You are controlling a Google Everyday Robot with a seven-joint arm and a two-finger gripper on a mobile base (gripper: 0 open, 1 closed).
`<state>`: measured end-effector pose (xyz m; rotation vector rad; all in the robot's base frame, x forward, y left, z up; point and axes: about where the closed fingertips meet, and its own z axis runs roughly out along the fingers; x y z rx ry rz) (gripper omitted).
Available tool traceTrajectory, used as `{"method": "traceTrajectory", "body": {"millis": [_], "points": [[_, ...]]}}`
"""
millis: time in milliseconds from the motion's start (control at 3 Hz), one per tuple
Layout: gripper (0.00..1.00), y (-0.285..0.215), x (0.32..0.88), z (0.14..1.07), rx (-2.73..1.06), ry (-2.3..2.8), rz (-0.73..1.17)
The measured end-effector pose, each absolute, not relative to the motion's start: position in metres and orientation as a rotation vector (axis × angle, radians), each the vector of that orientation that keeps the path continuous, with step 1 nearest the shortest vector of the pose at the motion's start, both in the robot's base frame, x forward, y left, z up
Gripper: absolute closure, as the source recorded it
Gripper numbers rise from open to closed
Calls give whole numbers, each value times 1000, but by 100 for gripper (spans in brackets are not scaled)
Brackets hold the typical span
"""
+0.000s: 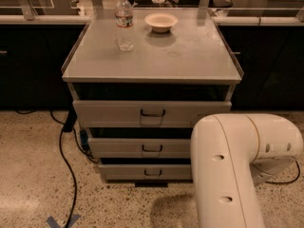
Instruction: Open bottom drawer
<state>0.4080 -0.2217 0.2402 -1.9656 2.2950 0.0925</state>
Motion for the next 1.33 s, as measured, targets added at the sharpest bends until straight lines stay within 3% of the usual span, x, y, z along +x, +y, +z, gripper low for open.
{"method": "traceTrajectory", "body": {"millis": [1000, 1333], "points": [[0, -232, 424, 249, -1902, 2304, 92], [0, -272, 450, 261, -1836, 2355, 68]]}}
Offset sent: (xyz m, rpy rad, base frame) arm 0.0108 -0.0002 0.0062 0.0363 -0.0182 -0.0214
